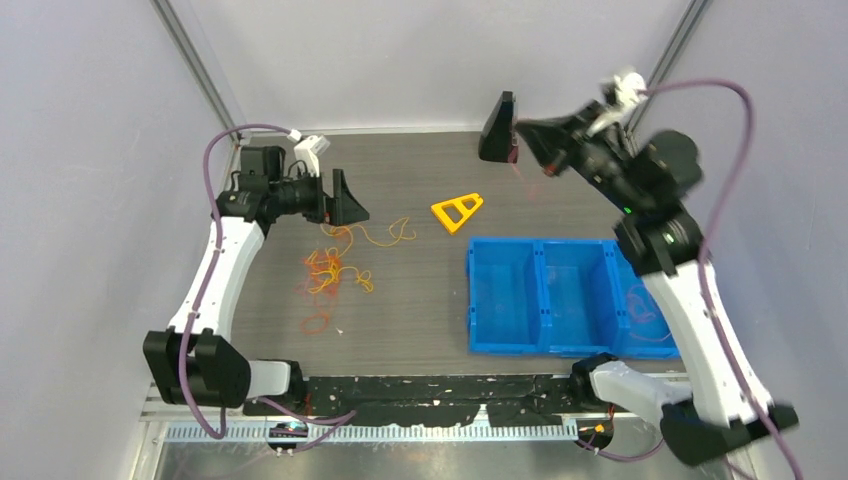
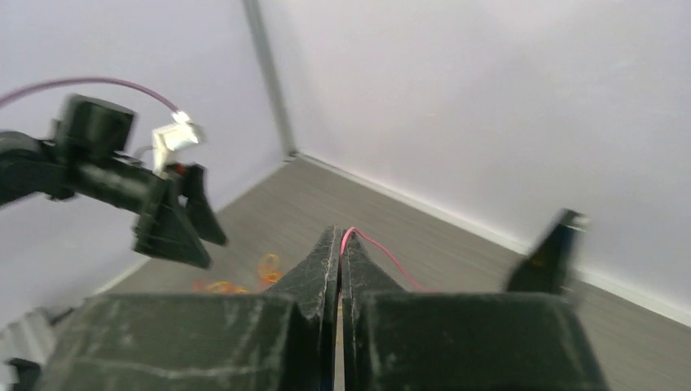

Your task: Untangle the cables

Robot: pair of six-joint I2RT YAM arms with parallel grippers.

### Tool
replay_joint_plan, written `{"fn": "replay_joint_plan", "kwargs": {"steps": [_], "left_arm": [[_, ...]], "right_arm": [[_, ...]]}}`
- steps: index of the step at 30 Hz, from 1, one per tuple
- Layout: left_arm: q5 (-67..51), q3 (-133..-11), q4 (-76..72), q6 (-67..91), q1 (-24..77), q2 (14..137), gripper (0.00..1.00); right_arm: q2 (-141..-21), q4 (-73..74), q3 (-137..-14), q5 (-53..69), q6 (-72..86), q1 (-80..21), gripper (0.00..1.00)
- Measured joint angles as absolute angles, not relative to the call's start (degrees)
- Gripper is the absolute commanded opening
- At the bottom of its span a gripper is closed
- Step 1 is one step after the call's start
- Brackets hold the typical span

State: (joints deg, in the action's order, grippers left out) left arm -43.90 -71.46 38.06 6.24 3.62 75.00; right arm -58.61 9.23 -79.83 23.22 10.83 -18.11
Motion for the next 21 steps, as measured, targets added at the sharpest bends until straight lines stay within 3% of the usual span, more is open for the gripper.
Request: {"fn": "replay_joint_plan", "kwargs": {"steps": [11, 21], "left_arm": [[-44.18, -77.14, 36.16, 5.3, 3.7, 81.36, 1.0], [-44.49, -80.79, 35.33, 5.58, 5.93, 84.14, 1.0]], "right_arm": [[-33.47, 33.26, -74.13, 9.34, -4.62, 2.07, 0.05], [-27.81, 47.07, -70.81, -1.5, -9.76, 13.85, 0.05]]}}
